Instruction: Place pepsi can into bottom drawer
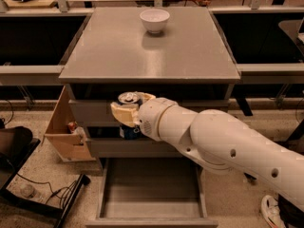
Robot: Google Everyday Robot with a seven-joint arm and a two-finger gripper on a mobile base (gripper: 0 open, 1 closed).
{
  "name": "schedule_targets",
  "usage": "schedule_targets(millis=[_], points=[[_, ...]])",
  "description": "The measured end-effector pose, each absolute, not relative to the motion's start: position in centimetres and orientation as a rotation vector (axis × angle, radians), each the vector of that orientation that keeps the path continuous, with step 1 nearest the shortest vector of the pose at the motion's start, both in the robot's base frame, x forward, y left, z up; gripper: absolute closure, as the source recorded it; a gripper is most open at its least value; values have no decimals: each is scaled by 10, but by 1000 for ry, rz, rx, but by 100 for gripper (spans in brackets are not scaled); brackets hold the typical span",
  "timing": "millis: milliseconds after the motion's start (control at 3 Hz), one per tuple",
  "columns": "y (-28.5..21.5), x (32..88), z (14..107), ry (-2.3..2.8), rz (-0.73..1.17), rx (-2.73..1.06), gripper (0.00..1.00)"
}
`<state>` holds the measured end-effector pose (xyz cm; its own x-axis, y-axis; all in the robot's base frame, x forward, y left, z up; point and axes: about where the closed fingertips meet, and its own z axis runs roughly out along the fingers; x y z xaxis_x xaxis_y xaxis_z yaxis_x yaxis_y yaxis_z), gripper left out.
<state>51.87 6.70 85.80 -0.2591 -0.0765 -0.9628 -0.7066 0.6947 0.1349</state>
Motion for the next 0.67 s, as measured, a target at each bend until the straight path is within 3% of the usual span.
schedule_targets(millis=[667], points=[[80, 515, 758, 1777, 729, -628, 100]])
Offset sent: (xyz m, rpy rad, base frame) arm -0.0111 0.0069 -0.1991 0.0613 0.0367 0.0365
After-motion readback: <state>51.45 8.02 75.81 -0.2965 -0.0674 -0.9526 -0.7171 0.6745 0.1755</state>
